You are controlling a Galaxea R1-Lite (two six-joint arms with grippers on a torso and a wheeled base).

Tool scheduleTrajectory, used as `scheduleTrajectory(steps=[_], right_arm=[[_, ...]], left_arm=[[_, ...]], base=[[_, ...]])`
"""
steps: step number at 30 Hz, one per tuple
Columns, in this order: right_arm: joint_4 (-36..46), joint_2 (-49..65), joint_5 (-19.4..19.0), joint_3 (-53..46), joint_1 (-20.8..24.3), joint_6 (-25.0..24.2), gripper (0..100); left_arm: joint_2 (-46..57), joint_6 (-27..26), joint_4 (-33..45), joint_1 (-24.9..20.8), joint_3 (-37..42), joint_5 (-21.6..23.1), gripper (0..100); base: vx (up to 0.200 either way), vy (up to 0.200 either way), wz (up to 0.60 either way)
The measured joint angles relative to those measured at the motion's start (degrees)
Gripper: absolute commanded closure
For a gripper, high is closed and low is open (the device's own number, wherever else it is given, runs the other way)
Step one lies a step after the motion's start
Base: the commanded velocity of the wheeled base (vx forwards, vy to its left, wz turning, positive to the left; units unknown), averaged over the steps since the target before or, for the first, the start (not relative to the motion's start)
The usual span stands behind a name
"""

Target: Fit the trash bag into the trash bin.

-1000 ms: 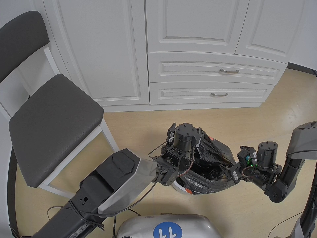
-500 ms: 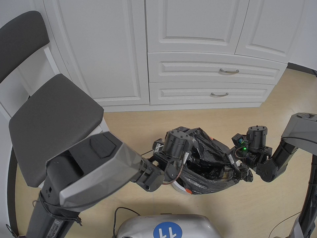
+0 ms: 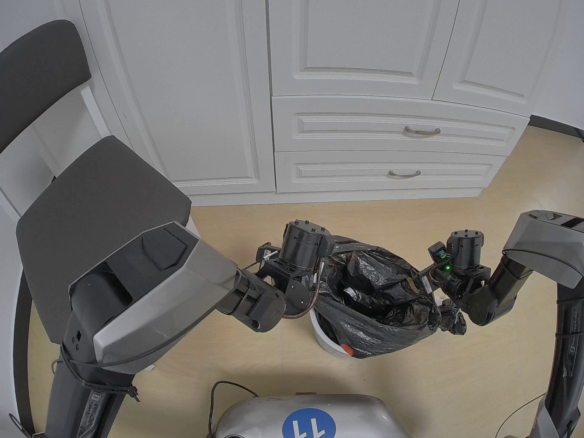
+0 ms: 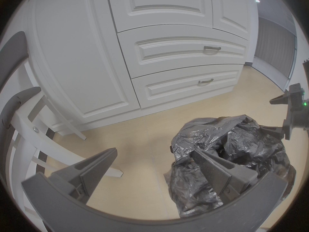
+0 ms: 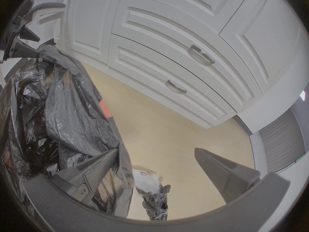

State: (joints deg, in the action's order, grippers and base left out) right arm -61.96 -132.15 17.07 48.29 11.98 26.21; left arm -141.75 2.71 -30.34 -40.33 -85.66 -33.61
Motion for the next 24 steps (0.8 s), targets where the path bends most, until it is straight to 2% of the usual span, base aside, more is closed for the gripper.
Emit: scheduleTrajectory(steps=[6,11,24], right_arm=[[-0.09,-1.95,0.26,4.77,0.22,-5.80,0],[-0.50,-3.91,0.41,8.94,0.46,-8.27,0],[-2.68,-6.89,1.40,11.63,0.78,-8.97,0]], left_arm=[[-3.32,-0.09,1.34,1.44,-5.44,-1.01,0],[-5.08,0.02,1.34,2.23,-7.91,-1.39,0],[-12.52,-0.02,3.28,3.17,-17.86,-4.29,0]], base=[[0.000,0.000,0.00],[0.000,0.000,0.00],[0.000,0.000,0.00]])
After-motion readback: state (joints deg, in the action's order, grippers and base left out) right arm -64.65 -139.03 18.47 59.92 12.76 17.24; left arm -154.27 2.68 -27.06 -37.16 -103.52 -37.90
